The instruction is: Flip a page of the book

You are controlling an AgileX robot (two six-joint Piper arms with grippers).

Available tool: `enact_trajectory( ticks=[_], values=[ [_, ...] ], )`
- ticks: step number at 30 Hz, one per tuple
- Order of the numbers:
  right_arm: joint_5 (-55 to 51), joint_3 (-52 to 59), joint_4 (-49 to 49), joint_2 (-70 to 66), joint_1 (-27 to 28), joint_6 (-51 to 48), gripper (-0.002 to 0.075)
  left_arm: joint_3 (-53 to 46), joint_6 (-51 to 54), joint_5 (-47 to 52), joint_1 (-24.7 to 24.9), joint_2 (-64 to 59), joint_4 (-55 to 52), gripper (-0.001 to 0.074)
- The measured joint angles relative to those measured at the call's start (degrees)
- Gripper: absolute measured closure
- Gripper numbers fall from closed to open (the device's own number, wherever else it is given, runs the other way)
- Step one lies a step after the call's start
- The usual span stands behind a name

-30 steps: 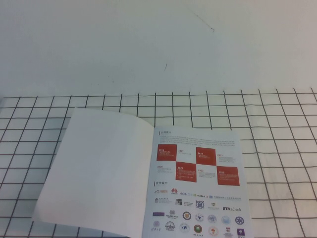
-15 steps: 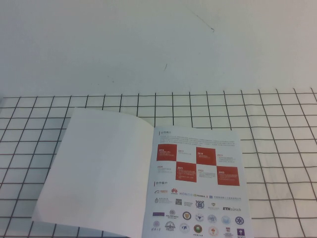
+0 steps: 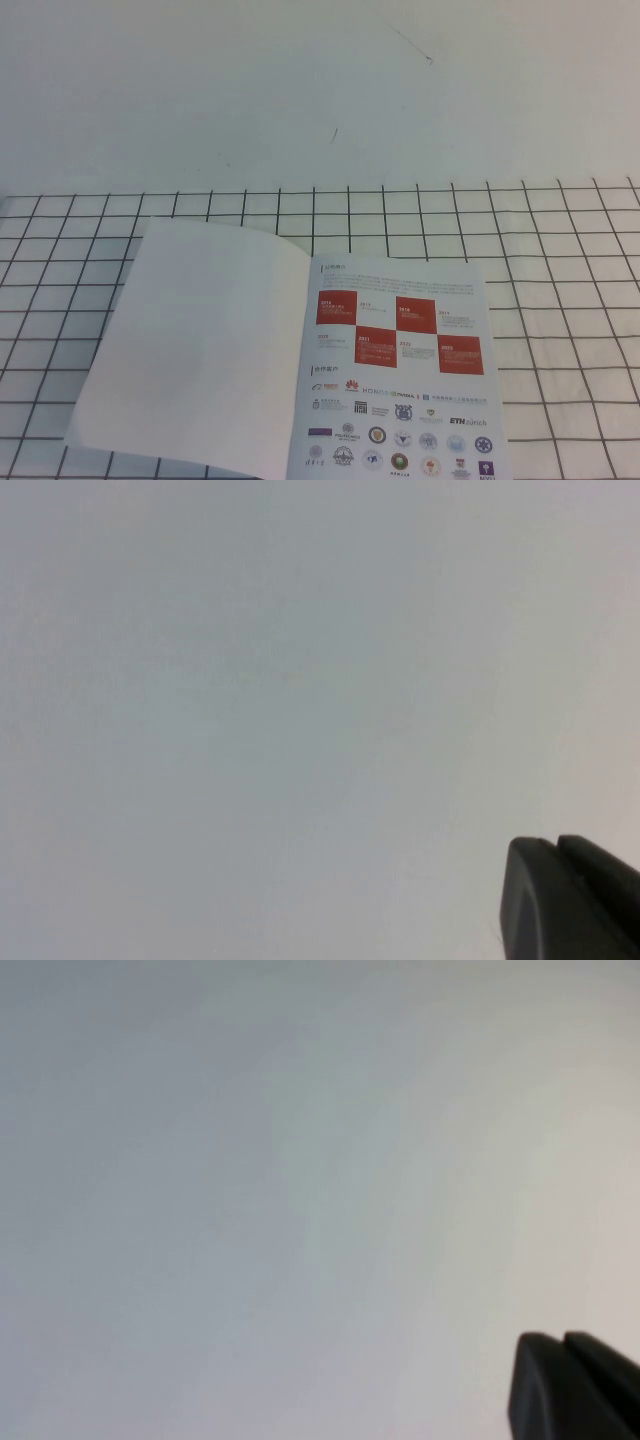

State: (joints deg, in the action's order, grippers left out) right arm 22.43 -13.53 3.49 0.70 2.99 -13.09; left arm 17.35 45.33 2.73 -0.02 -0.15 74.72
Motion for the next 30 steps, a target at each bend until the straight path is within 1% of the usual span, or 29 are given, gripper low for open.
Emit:
enact_trajectory(
  ticks=[4,7,9,12,15,18,21,25,30],
  values=[
    [-3.0,-7.2,-5.1,-1.7,0.0,2.6,0.0728,5.8,7.7,5.8,0.0,-5.4,-0.2,0.0738],
    [-5.7,-12.6,-8.9,-5.7,0.0,6.1,0.0728,8.9,10.9,8.4,0.3,-10.1,-0.6,0.0739],
    [-10.2,-16.7,-10.4,-9.4,0.0,8.3,0.0728,10.0,11.8,9.3,0.6,-12.9,-0.8,0.0739],
    [-21.5,-22.8,-10.9,-15.6,0.0,9.5,0.0728,10.5,12.0,11.5,0.9,-16.5,-1.0,0.0739],
    [-33.7,-27.0,-11.2,-22.5,-0.1,9.9,0.0728,10.6,7.5,15.7,1.1,-20.3,-1.4,0.0739],
    [-40.9,-28.1,-10.8,-28.9,-1.1,10.5,0.0728,10.7,0.2,19.5,1.1,-24.7,-3.3,0.0739],
    [-43.7,-28.2,-10.7,-32.7,-1.7,10.5,0.0728,10.7,-3.9,22.4,1.1,-29.4,-4.7,0.0738],
    [-45.2,-28.2,-9.3,-34.3,-1.7,10.5,0.0728,10.7,-4.1,23.1,1.1,-33.6,-5.3,0.0739],
    [-46.4,-28.2,-3.9,-34.3,-1.7,10.5,0.0728,10.7,-4.1,23.1,1.1,-35.4,-3.4,0.0739]
  ],
)
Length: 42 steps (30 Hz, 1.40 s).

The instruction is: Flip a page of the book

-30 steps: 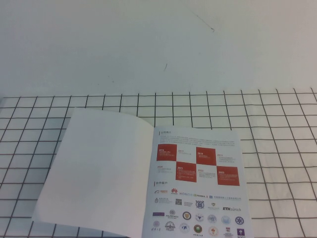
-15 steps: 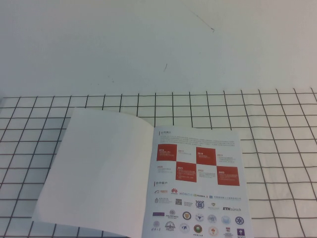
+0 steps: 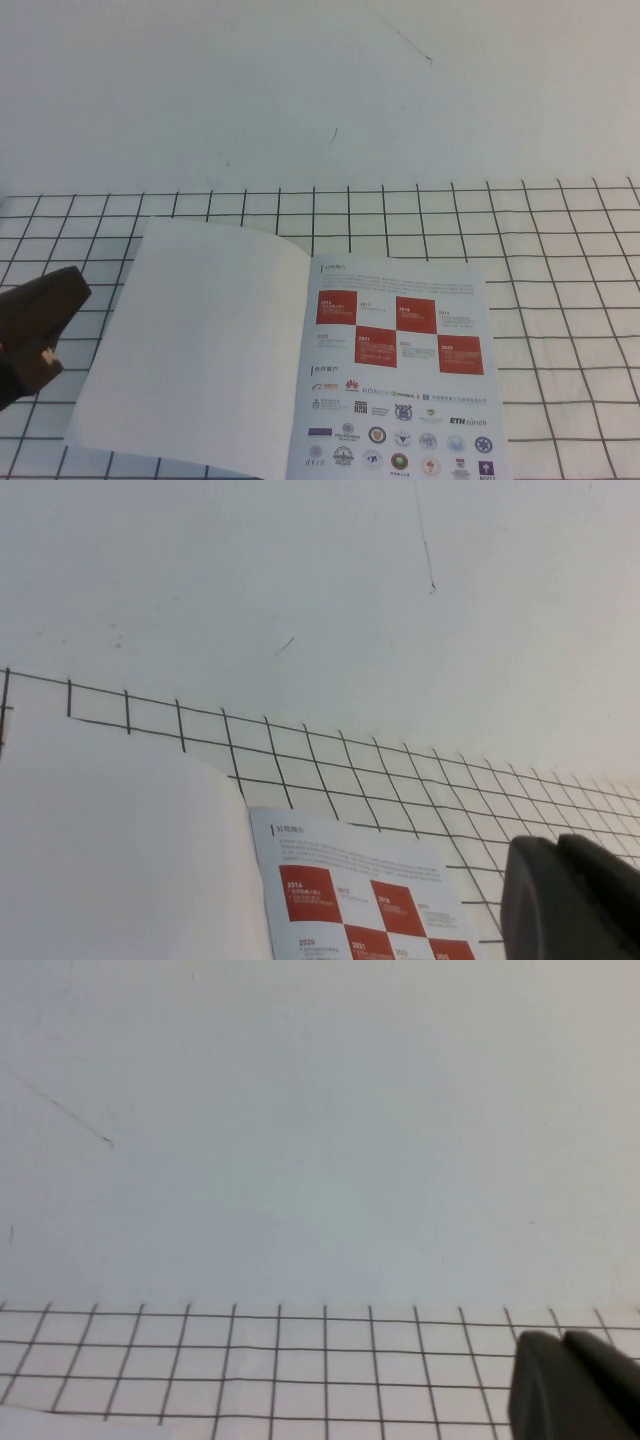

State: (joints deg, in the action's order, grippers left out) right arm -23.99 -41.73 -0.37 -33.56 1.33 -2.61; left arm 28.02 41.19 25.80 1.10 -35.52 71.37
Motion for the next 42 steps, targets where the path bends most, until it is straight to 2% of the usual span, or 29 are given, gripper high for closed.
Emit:
enact_trajectory(
  ticks=[7,15,18,25,29,36,42],
  values=[
    [-1.9,0.0,4.0,0.0,0.0,-0.1,0.0728,0.0,1.1,-0.6,0.0,0.0,4.1,0.0738],
    [-9.3,0.0,5.2,-3.9,-0.1,-0.3,0.0728,0.0,16.0,-0.9,0.0,-3.6,3.1,0.0738],
    [-9.6,0.0,5.6,-7.4,-0.2,-0.9,0.0728,0.1,16.0,0.0,0.0,-6.7,-2.5,0.0738],
    [-10.0,-0.9,8.0,-17.9,-2.6,-6.5,0.0728,9.2,1.2,9.2,0.0,-13.6,-26.8,0.0738],
    [-11.3,-4.0,8.7,-23.7,-5.4,-7.5,0.0728,15.8,-5.4,13.3,0.0,-15.8,-34.7,0.0738],
    [-15.3,-8.8,12.4,-31.5,-6.2,-8.1,0.0728,18.4,-5.5,15.3,0.0,-20.6,-31.6,0.0738],
    [-21.4,-9.4,18.4,-35.4,-6.2,-10.1,0.0728,18.4,5.3,14.5,0.0,-29.1,-22.5,0.0738]
  ],
)
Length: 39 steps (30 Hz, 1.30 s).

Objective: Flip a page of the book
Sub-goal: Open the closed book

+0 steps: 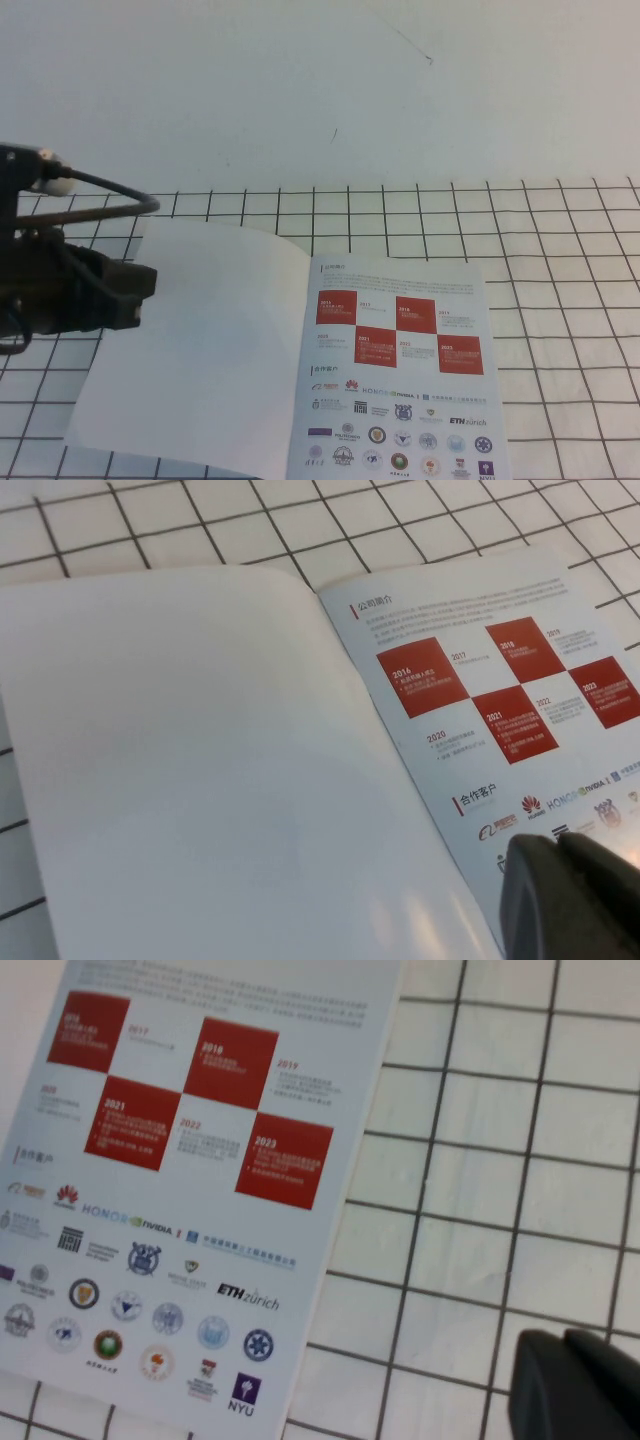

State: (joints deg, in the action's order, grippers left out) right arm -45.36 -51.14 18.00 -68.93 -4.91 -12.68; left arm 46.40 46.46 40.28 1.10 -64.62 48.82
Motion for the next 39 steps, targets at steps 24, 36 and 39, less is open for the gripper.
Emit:
enact_trajectory(
  ticks=[24,36,39],
  values=[
    [-2.1,-0.3,25.5,-15.0,0.0,-27.9,0.0686,0.5,10.5,-10.6,20.0,-25.7,10.7,0.0738],
    [4.8,-0.3,36.9,-25.9,-3.6,-41.1,0.0354,0.5,10.8,-11.6,21.8,-34.8,12.5,0.0736],
    [6.8,-0.4,37.1,-28.0,-3.9,-42.0,0.0345,0.5,10.8,-11.8,21.8,-35.9,12.8,0.0737]
  ],
)
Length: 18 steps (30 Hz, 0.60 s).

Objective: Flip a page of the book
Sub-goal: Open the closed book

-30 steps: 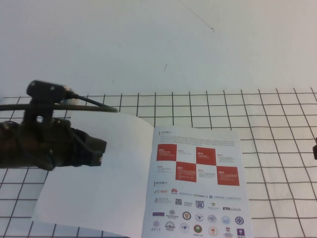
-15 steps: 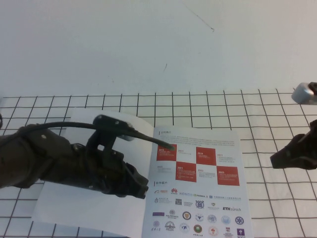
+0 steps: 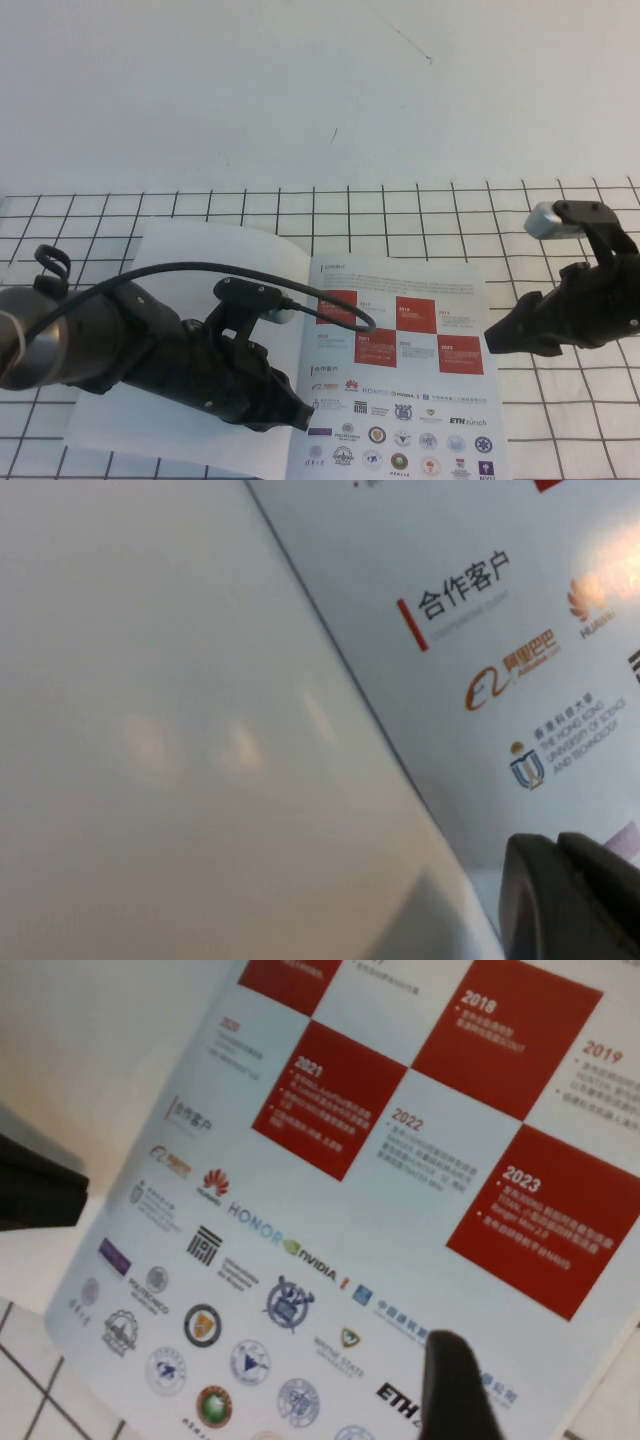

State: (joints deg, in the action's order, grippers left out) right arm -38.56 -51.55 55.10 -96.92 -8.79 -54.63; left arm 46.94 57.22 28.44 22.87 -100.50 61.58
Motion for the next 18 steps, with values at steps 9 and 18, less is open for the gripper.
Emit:
enact_trajectory(
  ticks=[9,18],
  values=[
    [2.8,0.0,1.2,-6.1,-0.1,-2.0,0.0343,0.2,0.7,-0.6,0.0,-2.8,0.1,0.0737],
    [2.6,0.0,3.9,-8.6,-0.3,-4.8,0.0343,1.2,1.7,1.8,-0.1,-5.7,1.7,0.0737]
  ],
)
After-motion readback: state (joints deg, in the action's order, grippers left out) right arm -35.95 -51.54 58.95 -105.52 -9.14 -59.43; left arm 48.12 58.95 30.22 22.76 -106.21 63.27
